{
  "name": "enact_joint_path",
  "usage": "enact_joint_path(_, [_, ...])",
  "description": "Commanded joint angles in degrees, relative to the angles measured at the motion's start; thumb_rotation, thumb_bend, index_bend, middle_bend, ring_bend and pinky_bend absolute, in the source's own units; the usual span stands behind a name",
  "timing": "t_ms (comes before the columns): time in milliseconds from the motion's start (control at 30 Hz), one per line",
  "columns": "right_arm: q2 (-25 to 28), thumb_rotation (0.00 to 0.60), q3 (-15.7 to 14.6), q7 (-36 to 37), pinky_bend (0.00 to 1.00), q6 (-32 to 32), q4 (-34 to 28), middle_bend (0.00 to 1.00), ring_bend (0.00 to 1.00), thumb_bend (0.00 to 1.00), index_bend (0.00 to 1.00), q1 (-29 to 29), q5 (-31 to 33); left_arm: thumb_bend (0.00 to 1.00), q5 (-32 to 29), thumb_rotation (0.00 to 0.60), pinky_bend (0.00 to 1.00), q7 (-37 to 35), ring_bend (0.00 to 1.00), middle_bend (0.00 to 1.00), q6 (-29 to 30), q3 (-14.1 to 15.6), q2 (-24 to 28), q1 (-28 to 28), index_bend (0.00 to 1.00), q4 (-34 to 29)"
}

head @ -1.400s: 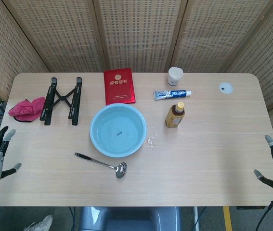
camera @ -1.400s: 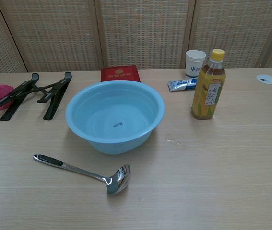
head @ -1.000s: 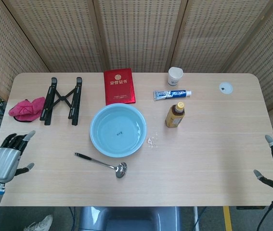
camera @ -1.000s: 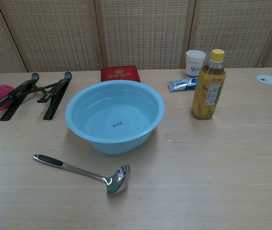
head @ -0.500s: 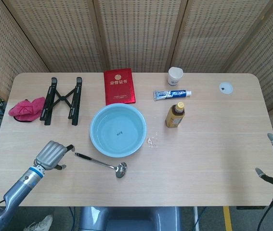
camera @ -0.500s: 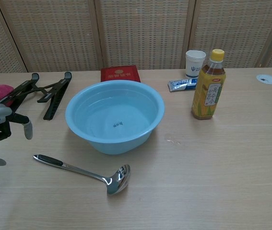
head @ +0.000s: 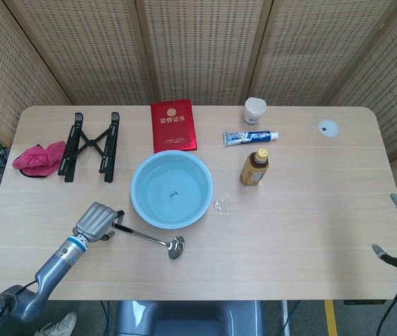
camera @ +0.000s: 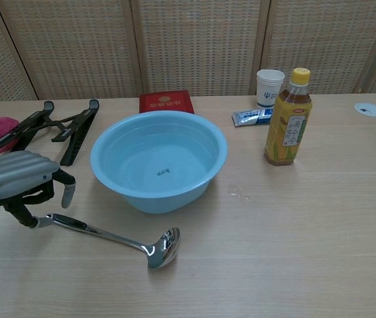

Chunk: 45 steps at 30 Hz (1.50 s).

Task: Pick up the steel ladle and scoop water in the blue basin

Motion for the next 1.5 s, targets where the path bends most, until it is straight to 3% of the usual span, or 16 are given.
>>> enact_joint_path(33, [0.04,0.600,0.00,0.13,0.00,-0.10,0.06,0.00,0.00,0.00,0.00,0.03,0.05,0.29,-1.06,0.600,1.00,1.11,0.93,0.92,-1.02,-0.29,-1.19,-0.65,0.49,0.69])
enact_joint_path(400, [0.24,0.600,0.06,0.88,0.00,-0.52,0.21,0.00,0.00,0.00,0.00,0.15,0.40,0.37,-3.96,0.600,1.00,4.25,0.93,0.92,-3.66,-0.62,-3.90,-2.23,0.46,0.76])
enact_joint_path(1133, [0.79,0.600,0.02,2.47,0.00,-0.84,0.33,0.00,0.00,0.00,0.00,0.16,0.48,0.37,-9.41,0.600,1.00,10.09,0.93,0.92,-4.97,-0.92,-8.13,-3.36,0.47,2.44])
enact_joint_path(1500, [0.90,0.600,-0.02,2.87,0.00,-0.90,0.36,0.00,0.00,0.00,0.00,0.20,0.39,0.46,-10.32,0.600,1.00,10.08,0.93,0.92,-4.12,-0.96,-8.26,-3.29,0.60,2.55])
